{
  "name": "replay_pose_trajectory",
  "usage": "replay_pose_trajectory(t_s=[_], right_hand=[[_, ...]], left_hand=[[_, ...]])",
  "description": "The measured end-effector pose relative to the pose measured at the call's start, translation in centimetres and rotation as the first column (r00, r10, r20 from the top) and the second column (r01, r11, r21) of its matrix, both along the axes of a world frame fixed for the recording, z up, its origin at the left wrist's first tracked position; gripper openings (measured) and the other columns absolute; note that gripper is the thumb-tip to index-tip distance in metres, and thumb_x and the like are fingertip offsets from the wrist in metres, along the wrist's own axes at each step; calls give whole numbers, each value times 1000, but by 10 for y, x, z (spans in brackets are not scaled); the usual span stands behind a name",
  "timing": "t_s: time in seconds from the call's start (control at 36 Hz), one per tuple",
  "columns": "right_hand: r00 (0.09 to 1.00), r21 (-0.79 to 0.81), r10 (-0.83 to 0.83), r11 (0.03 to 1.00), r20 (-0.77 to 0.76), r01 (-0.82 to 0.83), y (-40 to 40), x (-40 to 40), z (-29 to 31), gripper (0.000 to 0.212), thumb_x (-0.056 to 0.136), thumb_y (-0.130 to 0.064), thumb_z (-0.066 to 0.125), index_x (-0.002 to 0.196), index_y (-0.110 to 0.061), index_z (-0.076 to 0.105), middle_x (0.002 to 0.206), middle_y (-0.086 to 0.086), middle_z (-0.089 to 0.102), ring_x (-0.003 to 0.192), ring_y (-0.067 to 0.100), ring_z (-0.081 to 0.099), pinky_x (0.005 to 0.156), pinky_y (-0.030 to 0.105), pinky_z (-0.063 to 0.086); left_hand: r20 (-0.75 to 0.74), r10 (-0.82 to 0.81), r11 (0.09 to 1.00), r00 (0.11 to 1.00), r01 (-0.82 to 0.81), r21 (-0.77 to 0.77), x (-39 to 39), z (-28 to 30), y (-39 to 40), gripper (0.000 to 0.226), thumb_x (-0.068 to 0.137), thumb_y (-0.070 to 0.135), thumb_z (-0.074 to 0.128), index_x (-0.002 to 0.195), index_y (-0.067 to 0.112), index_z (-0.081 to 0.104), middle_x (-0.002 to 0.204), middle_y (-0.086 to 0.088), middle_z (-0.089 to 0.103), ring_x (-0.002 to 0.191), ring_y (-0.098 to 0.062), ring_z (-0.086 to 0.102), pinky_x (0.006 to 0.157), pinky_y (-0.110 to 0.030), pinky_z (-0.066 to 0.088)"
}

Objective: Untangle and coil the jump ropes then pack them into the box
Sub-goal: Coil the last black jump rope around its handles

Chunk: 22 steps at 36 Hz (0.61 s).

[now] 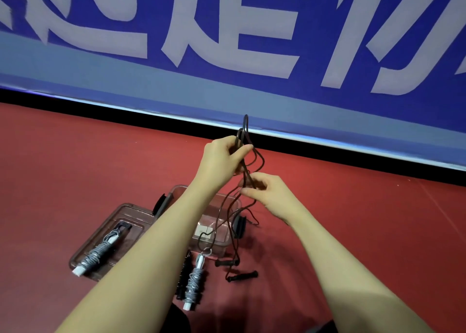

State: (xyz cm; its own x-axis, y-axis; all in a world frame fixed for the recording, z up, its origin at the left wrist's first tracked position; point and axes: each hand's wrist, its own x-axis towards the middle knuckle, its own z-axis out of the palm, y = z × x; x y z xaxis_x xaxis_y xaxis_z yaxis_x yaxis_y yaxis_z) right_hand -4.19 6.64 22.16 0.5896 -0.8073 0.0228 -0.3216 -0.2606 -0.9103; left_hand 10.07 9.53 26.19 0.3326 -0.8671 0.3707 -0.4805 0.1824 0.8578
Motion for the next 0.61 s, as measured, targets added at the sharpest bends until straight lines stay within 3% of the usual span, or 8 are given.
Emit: replay_pose_trajectory(t_s=[0.06,0.17,0.31,0.42,0.5,0.56,0.61], right_hand=[[999,-81,-15,997,-49,11,0,1,2,5,84,-13,68,88,-17,69,76,-9,63,62,-6,48,62,11,36],[988,-201,-79,978,-136,51,-3,3,7,10,84,-16,68,82,-25,65,73,-14,61,59,-5,47,61,13,35],[987,-46,-146,988,70,149,-2,3,10,18,86,-5,65,77,-20,66,66,-2,61,52,8,55,59,17,47],[938,6,-270,961,216,275,-3,2,15,13,87,-1,62,79,-11,65,61,3,59,48,8,53,55,18,47],[887,34,-343,936,308,350,-5,1,20,16,89,-4,61,75,-13,64,58,6,57,46,7,52,53,18,46],[841,81,-391,917,375,390,-6,-1,22,17,89,-5,61,74,-11,63,56,7,57,44,6,52,53,17,45],[790,154,-430,901,438,405,-8,-2,24,19,89,-5,61,71,-8,61,53,5,57,42,6,51,51,15,44]], left_hand=[[-17,1,1000,1000,-1,-12,-1,1,0,28,89,22,65,63,18,53,54,-7,63,46,-14,60,54,-16,48],[-67,0,999,998,-3,-43,-1,2,0,26,89,21,65,65,16,56,54,-9,63,46,-11,60,54,-19,50],[-226,-48,999,973,42,-35,-1,6,1,21,91,24,62,78,8,63,57,-2,59,51,-13,62,58,-28,55],[-307,-105,978,946,155,143,3,-1,-3,29,97,28,50,97,2,64,79,-11,63,64,-22,56,61,-34,46],[-62,-220,903,974,227,365,5,-14,-1,24,92,12,51,114,13,61,97,-3,62,76,-16,55,68,-26,44],[68,-340,835,938,267,482,5,-24,3,32,88,11,57,119,17,59,94,3,60,78,-12,55,71,-20,44],[72,-399,803,914,310,508,4,-32,5,29,86,15,63,115,20,59,83,8,56,72,-9,51,68,-15,42]])
